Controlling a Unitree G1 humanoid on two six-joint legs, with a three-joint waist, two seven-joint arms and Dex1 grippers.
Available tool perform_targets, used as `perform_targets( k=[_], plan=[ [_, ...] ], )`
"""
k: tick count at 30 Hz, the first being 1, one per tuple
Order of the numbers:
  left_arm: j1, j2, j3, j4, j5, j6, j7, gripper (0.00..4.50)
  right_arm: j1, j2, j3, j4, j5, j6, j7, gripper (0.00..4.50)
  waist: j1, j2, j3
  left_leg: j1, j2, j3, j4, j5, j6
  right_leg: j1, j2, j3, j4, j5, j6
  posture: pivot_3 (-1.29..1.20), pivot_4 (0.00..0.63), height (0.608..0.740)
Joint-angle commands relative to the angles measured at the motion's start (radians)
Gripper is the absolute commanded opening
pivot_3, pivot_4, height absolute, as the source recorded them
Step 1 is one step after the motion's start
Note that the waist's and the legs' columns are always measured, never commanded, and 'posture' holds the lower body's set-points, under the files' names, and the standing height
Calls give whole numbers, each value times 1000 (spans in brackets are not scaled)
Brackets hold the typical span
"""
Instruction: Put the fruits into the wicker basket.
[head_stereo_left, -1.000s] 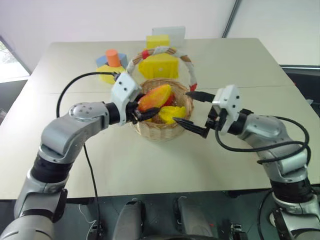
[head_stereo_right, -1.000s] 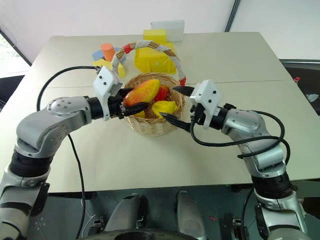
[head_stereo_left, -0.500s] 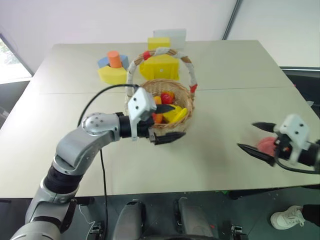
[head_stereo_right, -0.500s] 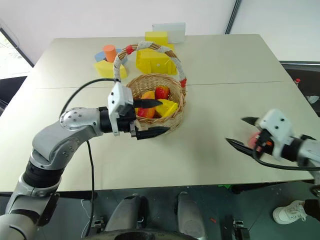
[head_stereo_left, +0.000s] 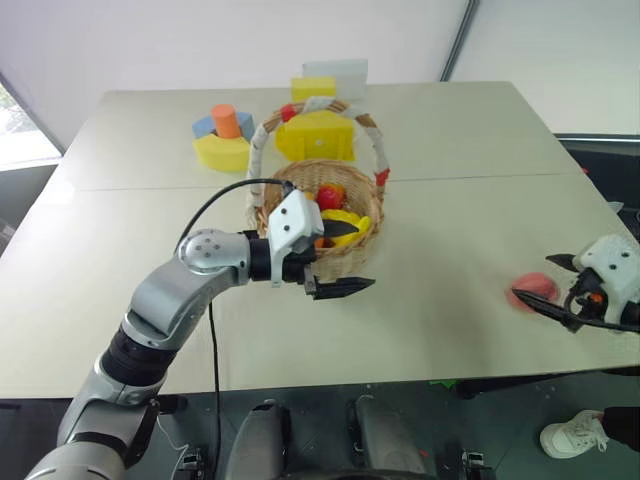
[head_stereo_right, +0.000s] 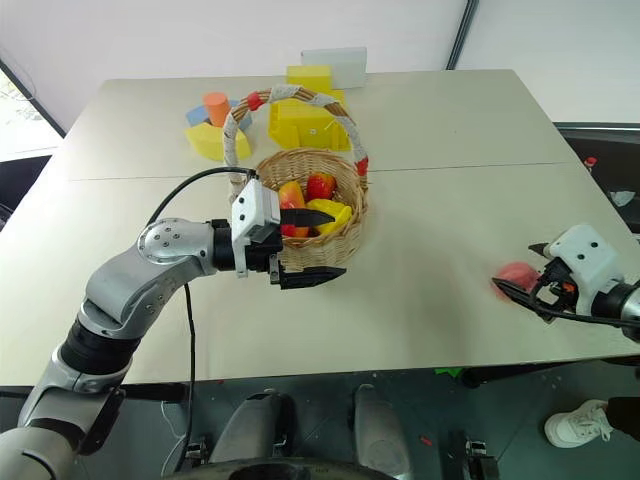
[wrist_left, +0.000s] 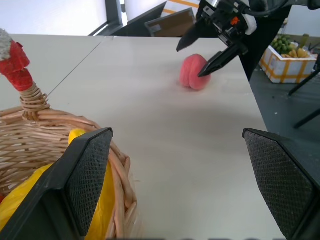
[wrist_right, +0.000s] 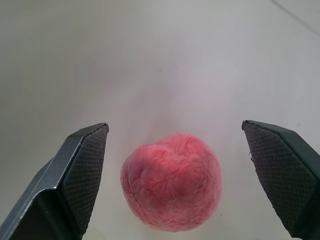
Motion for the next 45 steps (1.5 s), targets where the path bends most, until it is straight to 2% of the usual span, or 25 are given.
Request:
perform_targets(
  k=[1, 8, 10, 13, 15, 16, 19, 22, 24, 26, 31, 34, 39, 40, 42, 43, 45],
  plan=[
    [2, -3, 17, -22, 2, -18, -6, 4467, 9, 1, -8, 12, 1, -2, 5, 4500, 0, 0, 0, 0, 1, 0, 0, 0, 0, 0, 0, 0, 0, 0, 0, 0, 150, 740],
    [4, -2, 23, -21, 11, -19, -3, 4467, -8, 11, 12, 64, 0, -17, -3, 4500, -2, 0, 0, 0, 1, 0, 0, 0, 0, 0, 0, 0, 0, 0, 0, 0, 150, 740],
    [3, -2, 27, -22, 10, -18, -2, 4500, -13, 15, 13, 71, -6, -31, -11, 3952, -1, 0, 0, 0, 1, 0, 0, 0, 0, 0, 1, 0, 0, 0, 0, 0, 150, 740],
    [2, -1, 38, -18, 8, -21, -1, 4500, -28, 25, 7, 67, 0, -41, -21, 2770, -1, 0, 0, 0, 1, 0, 0, 0, 0, 0, 0, 0, 0, 0, 0, 0, 150, 740],
    [4, 1, 45, -16, 8, -22, 0, 4500, -28, 23, 10, 52, -12, -59, -25, 2463, -1, 1, 0, 0, 1, 0, 0, 0, 0, 0, 0, 0, 0, 0, 0, 0, 150, 740],
    [8, 3, 53, -16, 7, -24, 1, 4500, -24, 18, 15, 34, -22, -67, -24, 2453, 0, 1, 0, 0, 1, 0, 0, 0, 0, 0, 0, 0, 0, 0, 0, 0, 150, 740],
    [37, 23, 118, -19, -10, -19, 13, 4500, -36, 9, -2, -93, 35, -31, 4, 2453, -6, 1, 0, 0, 1, 0, 0, 0, 0, 0, 0, 0, 0, 0, 0, 0, 150, 740],
    [87, 67, 266, -15, -96, 17, 4, 4500, -109, 6, 20, -304, 171, 65, 20, 2453, -10, 3, 1, 1, 3, 0, 0, 0, 0, -1, 2, 1, 1, 0, 0, 0, 150, 740],
    [148, 127, 354, -11, -127, 18, -31, 4500, -230, 43, 117, -417, 245, 123, -11, 2453, -17, 3, 1, 1, 5, 1, 0, 0, 0, -1, 3, 1, 2, 0, 0, 0, 150, 740],
    [208, 177, 429, -16, -177, 33, -68, 4500, -364, 100, 233, -454, 246, 158, -61, 2453, -22, 3, 1, 2, 7, 0, 0, 0, 0, -1, 5, 0, 2, 0, -1, 0, 150, 740],
    [266, 218, 514, -14, -182, 19, -38, 4500, -626, 288, 470, -395, 165, 176, -169, 2453, 0, 2, 1, 0, 6, -2, -1, 0, 0, -2, 2, -4, 2, -2, -4, 0, 150, 740],
    [292, 224, 529, -31, -179, 17, -18, 4500, -725, 384, 576, -315, 86, 159, -217, 2453, 4, 1, 1, -4, 3, -2, 0, 0, -1, -5, -2, -4, 2, -2, -4, 0, 150, 740],
    [319, 206, 505, -66, -158, 12, 34, 4500, -804, 479, 643, -169, -5, 128, -271, 2453, -1, 1, 1, -6, 1, -2, 0, 0, -1, -7, -4, -4, 2, -1, -4, 0, 150, 740],
    [321, 193, 497, -77, -161, 13, 49, 4500, -808, 488, 649, -161, -12, 126, -270, 3454, 0, 1, 1, -6, 1, -1, -1, 0, -1, -7, -4, -4, 2, -1, -4, 0, 150, 740],
    [325, 175, 488, -93, -166, 15, 68, 4500, -809, 500, 650, -166, -19, 128, -272, 4262, -1, 1, 1, -6, 2, -1, -1, 0, -1, -7, -4, -4, 2, -1, -4, 0, 150, 740],
    [325, 167, 480, -99, -166, 16, 77, 4500, -808, 505, 649, -180, -24, 123, -277, 4434, -2, 1, 1, -6, 2, -1, -1, 0, -1, -7, -4, -4, 2, -1, -4, 0, 150, 740],
    [322, 158, 468, -103, -162, 17, 90, 4500, -791, 498, 638, -224, -23, 121, -270, 4434, -2, 1, 1, -6, 2, -1, -1, 0, -1, -8, -4, -4, 3, -1, -4, 0, 150, 740]
  ],
)
